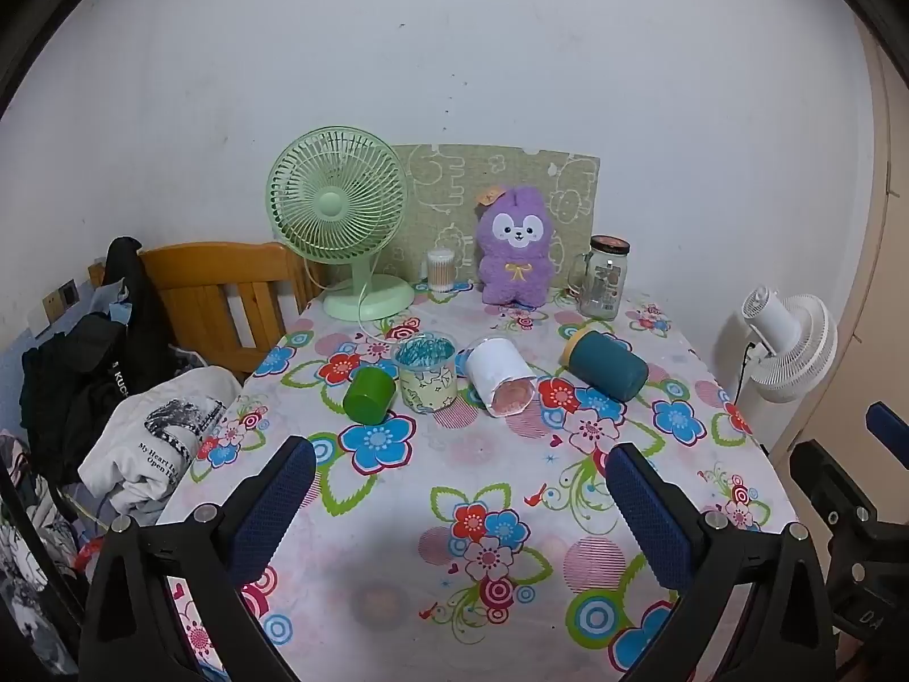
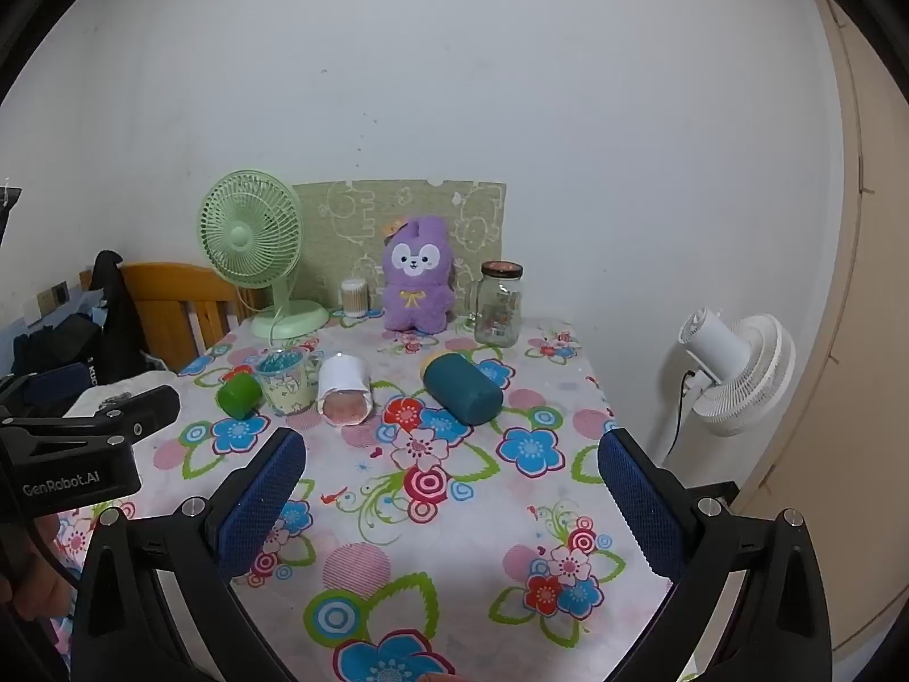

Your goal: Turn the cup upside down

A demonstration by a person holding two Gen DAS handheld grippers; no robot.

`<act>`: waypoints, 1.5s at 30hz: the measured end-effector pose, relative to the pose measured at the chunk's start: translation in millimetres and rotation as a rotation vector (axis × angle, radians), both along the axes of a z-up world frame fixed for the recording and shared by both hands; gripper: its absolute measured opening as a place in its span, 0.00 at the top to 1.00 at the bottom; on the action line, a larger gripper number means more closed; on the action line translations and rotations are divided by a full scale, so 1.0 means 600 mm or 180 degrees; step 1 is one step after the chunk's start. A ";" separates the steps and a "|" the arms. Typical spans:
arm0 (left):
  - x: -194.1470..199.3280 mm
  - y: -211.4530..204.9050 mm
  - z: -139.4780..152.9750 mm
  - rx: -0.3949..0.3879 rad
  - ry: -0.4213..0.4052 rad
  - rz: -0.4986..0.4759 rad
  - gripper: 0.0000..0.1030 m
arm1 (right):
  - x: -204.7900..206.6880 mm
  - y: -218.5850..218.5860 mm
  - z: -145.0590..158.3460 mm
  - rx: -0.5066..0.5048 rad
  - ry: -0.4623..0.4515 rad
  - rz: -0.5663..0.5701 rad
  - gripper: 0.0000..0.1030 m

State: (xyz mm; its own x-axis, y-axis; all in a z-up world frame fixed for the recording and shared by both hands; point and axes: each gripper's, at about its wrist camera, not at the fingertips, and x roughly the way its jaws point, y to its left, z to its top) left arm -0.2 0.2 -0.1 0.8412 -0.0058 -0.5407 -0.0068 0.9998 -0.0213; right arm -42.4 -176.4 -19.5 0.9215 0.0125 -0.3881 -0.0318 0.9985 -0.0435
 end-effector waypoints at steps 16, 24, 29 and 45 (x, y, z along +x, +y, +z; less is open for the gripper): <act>0.000 0.000 0.000 0.0000 0.0015 -0.0001 0.00 | 0.002 0.000 0.004 0.0001 0.0021 0.0019 0.00; 0.000 0.000 0.000 0.0003 0.0012 -0.0001 0.00 | 0.000 0.003 -0.003 0.0001 0.0040 0.0035 0.00; 0.000 0.000 0.000 0.0004 0.0013 0.0001 0.00 | 0.001 0.003 -0.003 0.0010 0.0051 0.0038 0.00; 0.000 0.000 0.000 -0.0001 0.0016 0.0003 0.00 | 0.003 0.003 -0.005 0.0027 0.0088 0.0060 0.00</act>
State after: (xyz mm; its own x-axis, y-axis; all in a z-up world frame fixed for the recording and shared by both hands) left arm -0.1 0.2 -0.2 0.8385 -0.0052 -0.5449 -0.0077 0.9997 -0.0215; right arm -40.8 -174.6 -22.8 0.9100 0.0331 -0.4134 -0.0517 0.9981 -0.0338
